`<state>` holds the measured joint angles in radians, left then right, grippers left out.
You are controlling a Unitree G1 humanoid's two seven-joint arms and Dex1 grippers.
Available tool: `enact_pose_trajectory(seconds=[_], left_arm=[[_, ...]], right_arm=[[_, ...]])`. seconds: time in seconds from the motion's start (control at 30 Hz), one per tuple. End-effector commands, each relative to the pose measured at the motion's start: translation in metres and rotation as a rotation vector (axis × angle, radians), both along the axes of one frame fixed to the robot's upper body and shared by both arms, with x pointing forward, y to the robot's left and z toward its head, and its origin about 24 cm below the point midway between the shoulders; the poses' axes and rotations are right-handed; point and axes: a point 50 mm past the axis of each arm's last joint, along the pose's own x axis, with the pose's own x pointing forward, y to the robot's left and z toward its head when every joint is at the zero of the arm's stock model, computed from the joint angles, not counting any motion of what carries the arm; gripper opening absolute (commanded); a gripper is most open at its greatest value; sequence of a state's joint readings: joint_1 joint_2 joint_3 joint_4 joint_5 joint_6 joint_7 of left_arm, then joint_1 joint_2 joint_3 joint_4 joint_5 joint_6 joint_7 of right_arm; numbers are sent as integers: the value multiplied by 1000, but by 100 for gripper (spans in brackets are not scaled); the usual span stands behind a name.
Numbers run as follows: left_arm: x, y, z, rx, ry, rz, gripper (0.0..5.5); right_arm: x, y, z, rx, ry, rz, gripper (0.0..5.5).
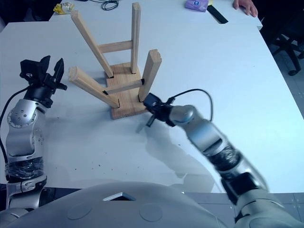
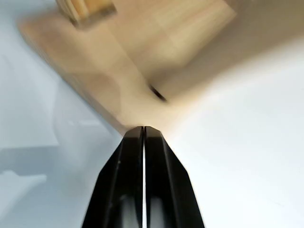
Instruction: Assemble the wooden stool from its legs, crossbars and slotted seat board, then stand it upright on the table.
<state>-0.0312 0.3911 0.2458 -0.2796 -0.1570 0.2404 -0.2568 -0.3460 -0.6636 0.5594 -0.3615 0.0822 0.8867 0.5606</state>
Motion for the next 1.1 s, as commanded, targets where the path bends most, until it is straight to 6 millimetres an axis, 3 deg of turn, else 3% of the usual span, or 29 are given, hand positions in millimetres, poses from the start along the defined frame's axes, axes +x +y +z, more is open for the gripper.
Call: enact_pose_trajectory(seconds=[0.03, 0.13, 0.27, 0.33, 0.43, 0.57, 0.63, 0.7, 0.83, 0.9, 1.1], left_arm=[[-10, 7, -4, 28, 32, 7, 187], [-8, 14, -4, 41, 38, 6, 187], [-4, 36, -9, 60, 74, 60, 187], [0, 29, -9, 25, 70, 5, 187], [4, -5, -9, -81, 47, -192, 187], [16, -62, -20, -148, 79, -519, 187], [12, -86, -20, -165, 95, -686, 187], [0, -99, -22, -161, 142, -815, 187], [-26, -102, -28, -125, 242, -922, 187], [-33, -117, -22, -160, 232, -944, 187], [-34, -206, 26, -483, 76, -1052, 187]], right_arm=[[36, -51, 6, -215, -79, 25, 6], [43, -57, 19, -154, -94, 48, 6], [40, -23, 51, 162, -173, 72, 6], [42, -10, 71, 306, -214, 8, 6], [45, -6, 89, 394, -263, -57, 6], [62, -19, 75, 268, -342, -159, 6], [73, -30, 70, 208, -380, -207, 6], [84, -46, 71, 157, -436, -267, 6], [100, -70, 89, 145, -543, -368, 6], [102, -74, 98, 173, -585, -400, 6], [107, -68, 110, 276, -660, -488, 6]])
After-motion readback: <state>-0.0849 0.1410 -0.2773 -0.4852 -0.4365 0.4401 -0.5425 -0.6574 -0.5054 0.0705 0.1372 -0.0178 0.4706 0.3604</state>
